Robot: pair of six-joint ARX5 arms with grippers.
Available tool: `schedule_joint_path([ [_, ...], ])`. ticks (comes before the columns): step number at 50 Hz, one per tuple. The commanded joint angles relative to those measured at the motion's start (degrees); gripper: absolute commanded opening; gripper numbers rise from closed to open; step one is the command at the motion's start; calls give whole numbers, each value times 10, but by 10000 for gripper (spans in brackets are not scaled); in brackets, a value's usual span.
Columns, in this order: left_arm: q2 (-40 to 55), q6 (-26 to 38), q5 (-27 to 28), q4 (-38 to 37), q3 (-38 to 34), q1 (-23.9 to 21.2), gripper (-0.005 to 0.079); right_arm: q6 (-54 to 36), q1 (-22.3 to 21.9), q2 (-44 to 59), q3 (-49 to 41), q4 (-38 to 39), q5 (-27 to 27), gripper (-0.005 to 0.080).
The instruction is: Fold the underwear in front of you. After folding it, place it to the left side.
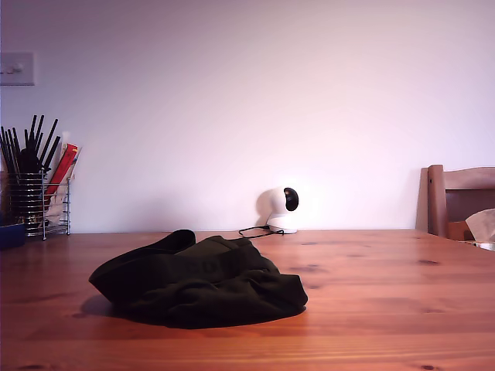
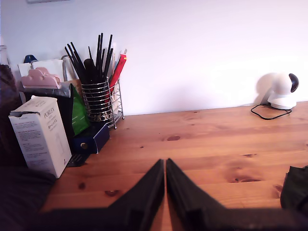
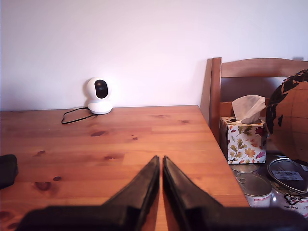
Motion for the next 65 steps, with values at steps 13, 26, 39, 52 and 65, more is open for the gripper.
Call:
schedule_joint_path([
  [13,-7,-107,139,4,-26,28,-24,212,-30,-4,14,-2,-58,-13],
  [26,-7,-168,163,49,-16,27,-24,212,-29,-4,42,-10,-102,-13],
  [39,3,-182,218,-33,58,27,-24,199,-28,23,137,-94,-132,-13],
  [52,111,-179,327,-78,125,26,-24,100,-22,174,252,-186,-293,-13],
  [65,285,-78,424,-129,204,26,-24,-37,2,386,374,-224,-415,-13],
])
